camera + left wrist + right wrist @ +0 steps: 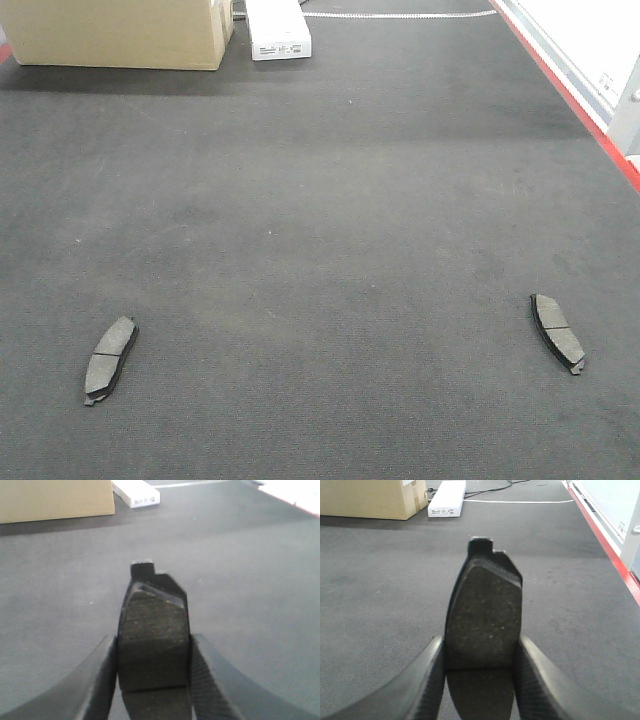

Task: Move and align brake pads A on conveyor
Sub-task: 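Approach the conveyor and stop facing the two placed pads, then lower the left gripper beside the nearer pad and release its brake pad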

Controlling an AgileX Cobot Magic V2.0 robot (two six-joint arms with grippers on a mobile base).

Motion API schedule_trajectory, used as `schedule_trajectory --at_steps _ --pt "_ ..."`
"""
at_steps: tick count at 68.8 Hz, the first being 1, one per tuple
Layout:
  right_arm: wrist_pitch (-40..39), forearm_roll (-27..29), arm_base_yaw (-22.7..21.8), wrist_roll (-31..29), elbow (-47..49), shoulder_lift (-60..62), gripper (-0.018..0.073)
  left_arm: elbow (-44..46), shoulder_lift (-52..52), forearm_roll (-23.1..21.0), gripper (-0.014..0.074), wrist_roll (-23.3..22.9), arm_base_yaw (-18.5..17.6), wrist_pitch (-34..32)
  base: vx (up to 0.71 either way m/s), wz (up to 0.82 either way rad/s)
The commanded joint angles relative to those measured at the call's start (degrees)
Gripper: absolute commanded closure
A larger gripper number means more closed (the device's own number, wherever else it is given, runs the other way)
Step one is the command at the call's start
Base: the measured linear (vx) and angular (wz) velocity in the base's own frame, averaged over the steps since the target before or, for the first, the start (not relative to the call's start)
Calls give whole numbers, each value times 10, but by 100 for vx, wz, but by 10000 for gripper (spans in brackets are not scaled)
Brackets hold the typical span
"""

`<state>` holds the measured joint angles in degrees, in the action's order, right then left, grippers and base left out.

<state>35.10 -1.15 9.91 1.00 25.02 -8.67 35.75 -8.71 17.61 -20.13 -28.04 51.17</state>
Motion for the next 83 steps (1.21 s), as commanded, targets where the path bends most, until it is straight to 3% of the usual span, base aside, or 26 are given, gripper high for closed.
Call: schedule_trajectory --at_steps 1,18,47,76,83 --pt "-56 -4 -4 -4 16 -7 561 30 -48 -3 601 -40 -1 -64 0 0" --pt "-56 -4 -4 -4 16 -7 561 99 -261 -108 596 -29 -1 -60 0 0" --pt "-56 -4 -4 -4 16 -7 561 162 -588 -142 589 -26 -1 -140 0 0" --pt "-56 -4 -4 -4 16 -7 561 239 -820 -286 545 131 -1 -138 0 0" --pt "-56 -4 -4 -4 16 -7 561 259 -859 -294 525 146 -1 -139 0 0"
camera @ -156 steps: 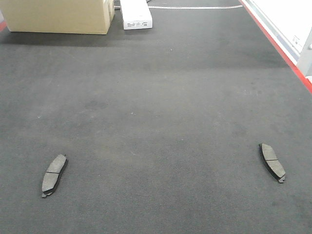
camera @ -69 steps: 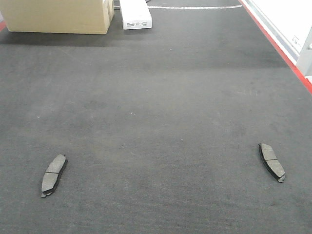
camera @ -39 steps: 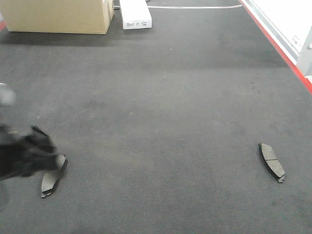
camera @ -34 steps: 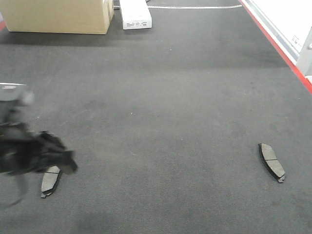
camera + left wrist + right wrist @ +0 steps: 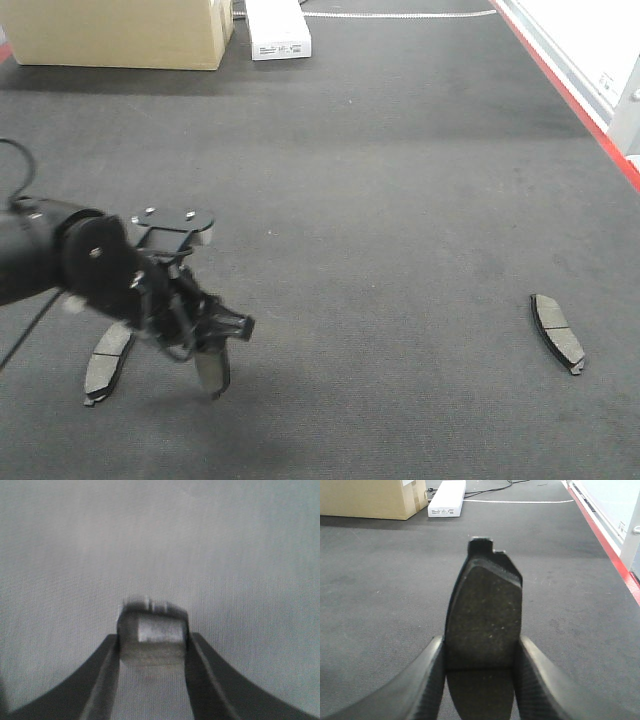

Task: Move and align brake pads A on conveyor
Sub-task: 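Lower the left gripper beside the nearer pad and release its brake pad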

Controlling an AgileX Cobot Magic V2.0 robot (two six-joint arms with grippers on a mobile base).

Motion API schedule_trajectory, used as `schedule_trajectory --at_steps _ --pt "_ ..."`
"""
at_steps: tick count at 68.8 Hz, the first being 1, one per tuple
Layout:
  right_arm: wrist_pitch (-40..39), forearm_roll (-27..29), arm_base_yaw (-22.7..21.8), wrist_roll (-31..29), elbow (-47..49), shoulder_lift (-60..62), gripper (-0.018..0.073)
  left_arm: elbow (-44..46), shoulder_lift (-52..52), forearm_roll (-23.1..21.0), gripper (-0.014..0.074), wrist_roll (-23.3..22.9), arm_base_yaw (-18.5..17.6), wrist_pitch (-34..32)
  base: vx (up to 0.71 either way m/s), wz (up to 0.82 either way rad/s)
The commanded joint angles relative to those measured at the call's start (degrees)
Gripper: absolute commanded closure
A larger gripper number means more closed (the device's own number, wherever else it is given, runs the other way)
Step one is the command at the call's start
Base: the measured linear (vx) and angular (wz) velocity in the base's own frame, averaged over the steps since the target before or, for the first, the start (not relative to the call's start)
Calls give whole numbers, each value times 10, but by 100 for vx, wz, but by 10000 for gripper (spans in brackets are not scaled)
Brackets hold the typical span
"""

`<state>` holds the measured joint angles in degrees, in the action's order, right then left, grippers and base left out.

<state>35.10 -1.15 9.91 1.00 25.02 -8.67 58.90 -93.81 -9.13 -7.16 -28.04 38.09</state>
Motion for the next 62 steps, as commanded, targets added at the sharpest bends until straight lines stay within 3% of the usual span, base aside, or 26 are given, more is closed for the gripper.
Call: schedule_trajectory --at_steps 1,11,29,36,62 --pt "-56 -4 -4 -4 16 -7 561 30 -13 -26 519 16 -1 -7 0 0" --pt "-56 -4 -4 -4 16 -7 561 58 -60 -26 443 16 -1 7 0 0" --pt "-56 -4 -4 -4 16 -7 561 88 -106 -26 149 15 -1 8 0 0" --pt "-56 -4 -4 -4 16 -7 561 99 -97 -23 79 15 -1 9 0 0" --pt "-56 -4 -4 -4 16 -7 561 87 83 72 103 13 -1 53 0 0"
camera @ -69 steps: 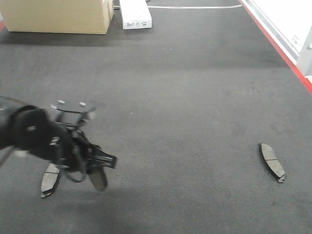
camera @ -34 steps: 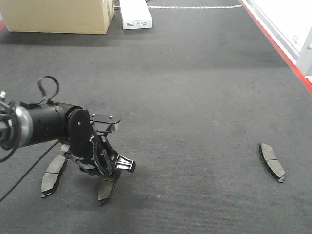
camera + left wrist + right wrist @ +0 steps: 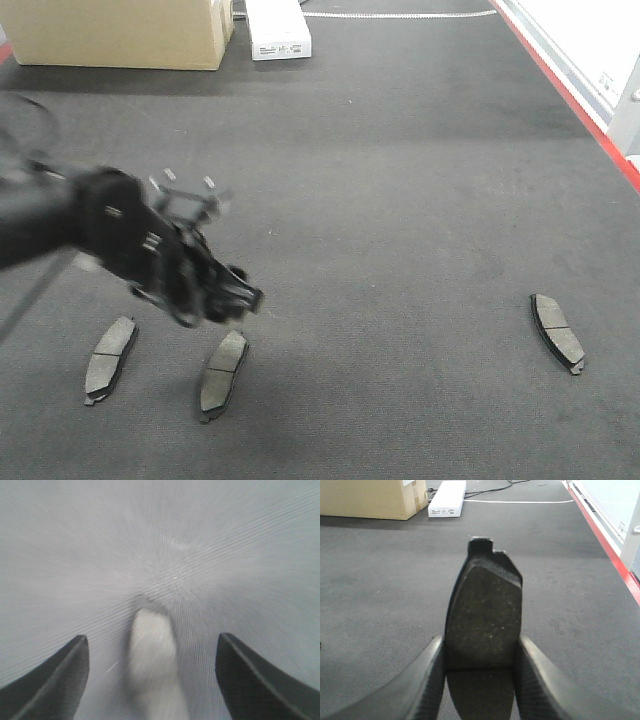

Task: Move and align brake pads A on conveyor
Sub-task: 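Lower the left gripper beside the nearer pad and release its brake pad, then raise the left gripper away from the placed pad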

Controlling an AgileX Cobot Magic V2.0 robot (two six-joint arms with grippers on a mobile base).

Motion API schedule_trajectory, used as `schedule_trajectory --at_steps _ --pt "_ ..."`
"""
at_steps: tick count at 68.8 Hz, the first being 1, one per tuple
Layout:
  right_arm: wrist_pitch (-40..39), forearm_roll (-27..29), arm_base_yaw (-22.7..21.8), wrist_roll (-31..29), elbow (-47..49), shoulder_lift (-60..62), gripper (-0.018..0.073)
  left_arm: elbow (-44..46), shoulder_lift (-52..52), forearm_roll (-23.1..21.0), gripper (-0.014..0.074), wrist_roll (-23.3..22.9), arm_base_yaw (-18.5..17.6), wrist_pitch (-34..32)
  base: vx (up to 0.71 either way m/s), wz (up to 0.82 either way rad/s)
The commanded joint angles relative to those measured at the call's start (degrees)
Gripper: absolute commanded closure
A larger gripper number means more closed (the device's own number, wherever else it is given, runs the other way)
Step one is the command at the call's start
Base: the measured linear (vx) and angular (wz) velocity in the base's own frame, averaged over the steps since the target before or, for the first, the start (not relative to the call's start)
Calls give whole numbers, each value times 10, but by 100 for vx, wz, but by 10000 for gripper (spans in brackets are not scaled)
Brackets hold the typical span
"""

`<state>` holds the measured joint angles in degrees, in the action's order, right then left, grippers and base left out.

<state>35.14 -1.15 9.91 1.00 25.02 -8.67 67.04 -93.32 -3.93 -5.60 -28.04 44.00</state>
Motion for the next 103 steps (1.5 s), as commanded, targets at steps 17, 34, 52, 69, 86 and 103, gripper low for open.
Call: schedule_trajectory --at_steps 17,34,52,69,86,103 --pt "-57 -4 -4 -4 16 -7 561 -92 276 39 137 -15 -1 -42 0 0" --pt "-57 -4 -4 -4 16 -7 561 -187 459 34 147 -9 -1 -50 0 0" --pt "-57 -4 -4 -4 16 -7 561 -279 650 34 147 -9 -1 -58 0 0" --pt "-57 -4 -4 -4 16 -7 561 -354 809 17 147 -6 -1 -47 0 0" --pt "-54 1 -4 -1 17 -8 561 -381 882 19 147 -6 -1 -45 0 0" --pt "-24 57 -4 0 35 -129 552 -381 883 18 147 -6 -1 -42 0 0"
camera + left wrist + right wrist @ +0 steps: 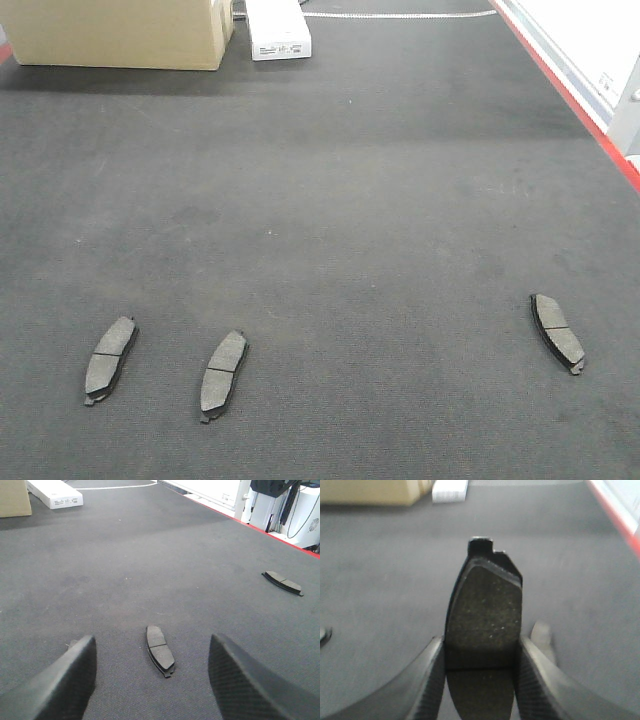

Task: Move and align brake pads A on conveyor
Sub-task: 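Raise the left gripper away from the placed pad, then lower the right gripper's brake pad onto the belt and open it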

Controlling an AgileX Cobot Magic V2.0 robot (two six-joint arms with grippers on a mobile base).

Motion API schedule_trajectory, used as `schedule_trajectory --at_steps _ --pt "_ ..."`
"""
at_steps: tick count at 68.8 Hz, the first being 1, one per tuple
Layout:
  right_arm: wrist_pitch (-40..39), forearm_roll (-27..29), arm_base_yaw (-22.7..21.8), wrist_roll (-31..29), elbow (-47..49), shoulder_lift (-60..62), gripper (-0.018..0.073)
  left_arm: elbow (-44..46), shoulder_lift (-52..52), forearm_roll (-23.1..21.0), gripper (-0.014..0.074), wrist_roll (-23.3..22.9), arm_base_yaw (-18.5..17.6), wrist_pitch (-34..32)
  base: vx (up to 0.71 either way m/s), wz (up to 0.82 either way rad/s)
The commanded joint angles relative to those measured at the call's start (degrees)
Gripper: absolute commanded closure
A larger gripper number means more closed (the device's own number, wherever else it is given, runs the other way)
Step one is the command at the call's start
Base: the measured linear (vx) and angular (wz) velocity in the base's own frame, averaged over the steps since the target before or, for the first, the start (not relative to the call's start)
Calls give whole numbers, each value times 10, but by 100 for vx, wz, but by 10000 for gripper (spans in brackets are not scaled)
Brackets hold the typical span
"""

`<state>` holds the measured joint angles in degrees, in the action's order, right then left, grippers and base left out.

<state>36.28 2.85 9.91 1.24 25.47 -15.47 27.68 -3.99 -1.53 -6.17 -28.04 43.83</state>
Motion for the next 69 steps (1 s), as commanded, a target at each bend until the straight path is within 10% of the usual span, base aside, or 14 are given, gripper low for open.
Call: schedule_trajectory --at_steps 1,43,69 --pt "-35 19 -4 -2 33 -72 552 12 -11 -6 147 -1 -1 -40 0 0" --pt "45 50 -1 28 263 -625 542 12 -11 -6 147 -1 -1 -40 0 0" --pt "51 53 115 103 373 -786 515 12 -11 -6 147 -1 -1 -40 0 0"
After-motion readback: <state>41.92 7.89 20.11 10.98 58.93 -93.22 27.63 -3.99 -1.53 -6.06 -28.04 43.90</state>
